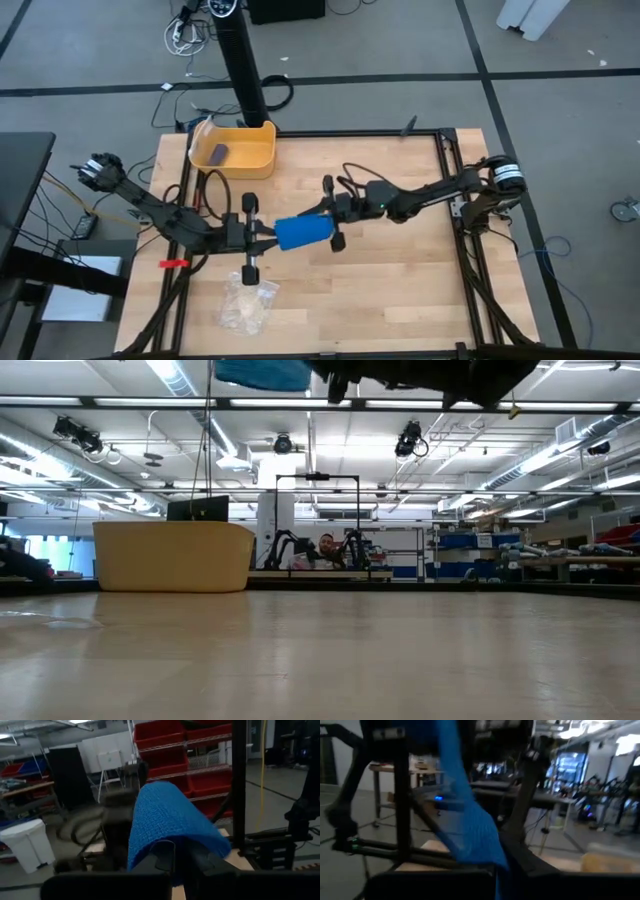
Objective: Roll bandage
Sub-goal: Roll the blue bandage
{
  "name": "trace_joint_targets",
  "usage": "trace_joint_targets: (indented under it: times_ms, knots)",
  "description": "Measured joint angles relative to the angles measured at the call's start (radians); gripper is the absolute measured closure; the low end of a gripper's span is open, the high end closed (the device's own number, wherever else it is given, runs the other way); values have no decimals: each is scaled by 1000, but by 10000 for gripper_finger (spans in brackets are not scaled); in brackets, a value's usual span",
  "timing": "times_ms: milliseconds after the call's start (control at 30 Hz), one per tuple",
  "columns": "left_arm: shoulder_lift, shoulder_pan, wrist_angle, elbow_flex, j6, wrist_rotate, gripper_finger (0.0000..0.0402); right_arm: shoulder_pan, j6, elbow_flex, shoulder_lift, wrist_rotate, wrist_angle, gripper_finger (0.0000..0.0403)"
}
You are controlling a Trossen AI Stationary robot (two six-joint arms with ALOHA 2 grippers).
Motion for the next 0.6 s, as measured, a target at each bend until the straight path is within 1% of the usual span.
trace_joint_targets:
  times_ms: [100, 233, 367, 500, 600]
  knots:
    - [0, 0, -19, 0, -32, 0, 383, -13, -48, 0, -60, 32, -55, 389]
    - [1, 0, -46, 0, -65, 0, 383, -18, -141, 0, -140, 118, -135, 399]
    - [1, 0, -60, 0, -83, 1, 383, -22, -214, 0, -224, 169, -203, 400]
    - [1, 0, -54, 0, -84, 36, 383, -39, -265, 0, -286, 225, -277, 401]
    - [1, 0, -53, 0, -87, 63, 383, -71, -271, 0, -316, 236, -315, 401]
